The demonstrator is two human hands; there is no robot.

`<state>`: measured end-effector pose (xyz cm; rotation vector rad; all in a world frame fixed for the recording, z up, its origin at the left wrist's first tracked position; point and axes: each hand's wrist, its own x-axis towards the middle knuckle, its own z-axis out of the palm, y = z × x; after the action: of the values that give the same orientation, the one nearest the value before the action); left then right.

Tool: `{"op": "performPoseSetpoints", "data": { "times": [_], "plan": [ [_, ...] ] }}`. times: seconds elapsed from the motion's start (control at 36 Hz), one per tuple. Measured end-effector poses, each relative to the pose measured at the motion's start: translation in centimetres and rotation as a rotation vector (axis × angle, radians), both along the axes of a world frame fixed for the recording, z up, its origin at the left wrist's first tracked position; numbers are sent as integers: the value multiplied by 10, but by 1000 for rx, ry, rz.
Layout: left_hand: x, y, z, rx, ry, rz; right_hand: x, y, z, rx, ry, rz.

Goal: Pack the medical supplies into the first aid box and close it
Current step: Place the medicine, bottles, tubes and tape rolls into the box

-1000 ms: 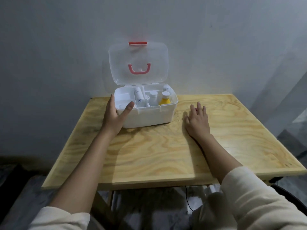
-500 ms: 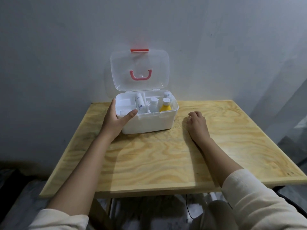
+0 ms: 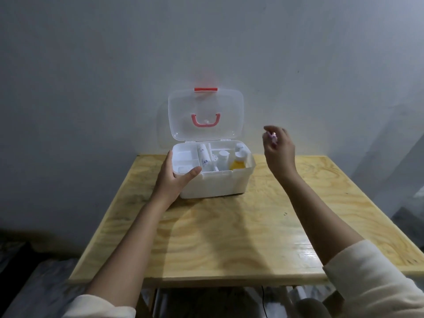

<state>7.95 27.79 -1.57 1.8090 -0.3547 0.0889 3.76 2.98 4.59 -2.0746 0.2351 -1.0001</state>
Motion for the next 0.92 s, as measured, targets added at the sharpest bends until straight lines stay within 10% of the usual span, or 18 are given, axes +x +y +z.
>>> {"op": "performPoseSetpoints", "data": {
  "times": [0.22, 0.92],
  "plan": [
    [7, -1, -7, -89, 2, 12, 36, 89, 34, -135, 245, 494],
    [11, 1, -11, -111, -26, 36, 78, 125, 1, -421, 546, 474]
  ]
}}
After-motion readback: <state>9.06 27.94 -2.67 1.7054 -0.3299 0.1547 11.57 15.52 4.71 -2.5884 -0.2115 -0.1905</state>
